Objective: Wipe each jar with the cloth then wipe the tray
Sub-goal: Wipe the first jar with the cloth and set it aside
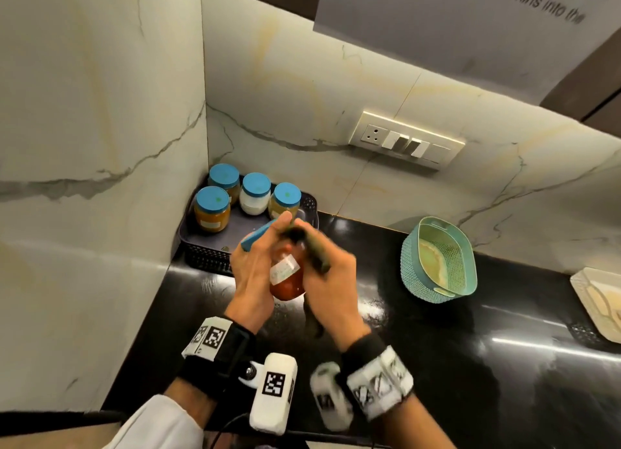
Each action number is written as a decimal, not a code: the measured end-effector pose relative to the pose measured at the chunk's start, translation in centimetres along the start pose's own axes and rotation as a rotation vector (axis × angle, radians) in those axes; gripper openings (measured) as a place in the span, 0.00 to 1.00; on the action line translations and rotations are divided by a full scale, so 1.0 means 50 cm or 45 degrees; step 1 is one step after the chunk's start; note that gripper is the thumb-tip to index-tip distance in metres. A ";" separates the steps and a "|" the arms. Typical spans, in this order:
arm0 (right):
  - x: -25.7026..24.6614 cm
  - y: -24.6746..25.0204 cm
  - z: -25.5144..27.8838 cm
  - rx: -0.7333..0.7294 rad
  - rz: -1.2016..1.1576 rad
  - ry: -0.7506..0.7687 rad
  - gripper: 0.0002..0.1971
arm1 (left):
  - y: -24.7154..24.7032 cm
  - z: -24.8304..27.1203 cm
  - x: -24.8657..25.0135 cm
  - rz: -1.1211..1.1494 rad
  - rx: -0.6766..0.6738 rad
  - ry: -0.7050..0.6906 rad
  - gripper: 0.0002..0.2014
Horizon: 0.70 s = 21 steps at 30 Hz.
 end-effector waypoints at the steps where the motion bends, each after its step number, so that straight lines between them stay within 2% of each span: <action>1: -0.004 0.005 -0.022 -0.013 -0.069 -0.064 0.25 | -0.001 0.002 0.001 -0.022 0.028 -0.013 0.20; 3: -0.015 -0.001 -0.012 -0.034 -0.040 -0.036 0.31 | -0.003 -0.002 0.006 0.003 0.028 -0.003 0.19; 4: -0.016 -0.010 0.008 -0.062 0.045 0.035 0.36 | -0.009 -0.007 0.013 0.058 0.005 0.032 0.22; 6: -0.008 -0.025 0.049 -0.113 0.207 0.127 0.43 | -0.017 -0.008 0.017 0.202 -0.027 0.104 0.41; 7: 0.003 -0.025 0.053 -0.113 0.234 0.149 0.44 | -0.017 -0.009 0.016 0.231 -0.019 0.093 0.45; 8: 0.011 -0.021 0.046 -0.099 0.235 0.160 0.44 | -0.017 -0.009 0.016 0.184 0.002 0.064 0.42; 10: 0.013 -0.005 0.019 -0.102 0.099 0.075 0.42 | -0.013 -0.009 0.014 -0.006 -0.040 0.021 0.31; 11: 0.010 0.010 0.005 -0.123 -0.056 -0.020 0.40 | -0.009 -0.007 0.017 -0.096 -0.089 0.003 0.30; 13: 0.003 0.050 -0.012 -0.156 -0.322 -0.164 0.37 | -0.002 -0.011 0.030 -0.220 -0.186 -0.069 0.35; 15: -0.010 0.079 -0.015 -0.186 -0.410 -0.229 0.28 | -0.006 -0.019 0.048 -0.288 -0.324 -0.087 0.39; 18: -0.016 0.073 -0.011 -0.150 -0.449 -0.270 0.12 | -0.024 -0.018 0.051 -0.201 -0.460 0.004 0.43; 21: -0.005 0.057 -0.028 -0.014 -0.537 -0.371 0.09 | -0.036 -0.016 0.041 -0.137 -0.417 -0.050 0.35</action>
Point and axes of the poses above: each hand's wrist, its own z-axis away from the middle knuckle, its own y-axis out of the back of the hand, x = y × z, the point moved 3 cm from there along -z, towards the middle knuckle, and after that the axes turned 14 degrees about -y, right-handed, at the moved point
